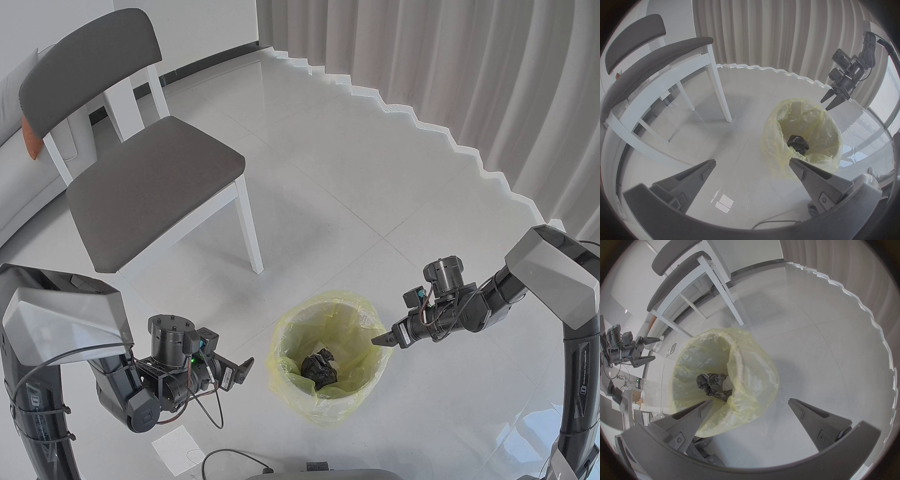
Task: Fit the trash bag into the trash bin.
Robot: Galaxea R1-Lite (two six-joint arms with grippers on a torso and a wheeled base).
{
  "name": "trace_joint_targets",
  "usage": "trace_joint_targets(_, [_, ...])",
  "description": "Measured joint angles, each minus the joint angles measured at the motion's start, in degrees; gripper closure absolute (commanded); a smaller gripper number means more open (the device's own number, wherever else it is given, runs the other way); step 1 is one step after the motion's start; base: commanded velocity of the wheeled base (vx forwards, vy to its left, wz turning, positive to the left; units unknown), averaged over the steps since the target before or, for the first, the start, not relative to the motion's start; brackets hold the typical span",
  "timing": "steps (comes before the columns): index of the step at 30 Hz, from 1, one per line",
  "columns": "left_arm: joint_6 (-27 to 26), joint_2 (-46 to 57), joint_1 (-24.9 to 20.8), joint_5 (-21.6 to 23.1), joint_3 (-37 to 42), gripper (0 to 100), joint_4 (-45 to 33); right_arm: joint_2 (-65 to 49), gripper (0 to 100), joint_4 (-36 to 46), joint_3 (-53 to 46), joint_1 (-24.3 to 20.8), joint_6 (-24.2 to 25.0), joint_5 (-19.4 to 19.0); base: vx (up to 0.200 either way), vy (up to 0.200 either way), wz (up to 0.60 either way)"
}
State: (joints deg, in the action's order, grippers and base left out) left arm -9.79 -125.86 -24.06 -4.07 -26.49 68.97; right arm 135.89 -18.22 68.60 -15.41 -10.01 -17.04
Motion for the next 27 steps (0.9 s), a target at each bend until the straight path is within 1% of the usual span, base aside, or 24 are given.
trace_joint_targets(27, [-0.1, 0.2, -0.2, -0.5, -0.3, 0, 0.1, -1.5, 100, 0.2, -1.2, 0.0, -0.1, 0.2, 0.000, 0.000, 0.00])
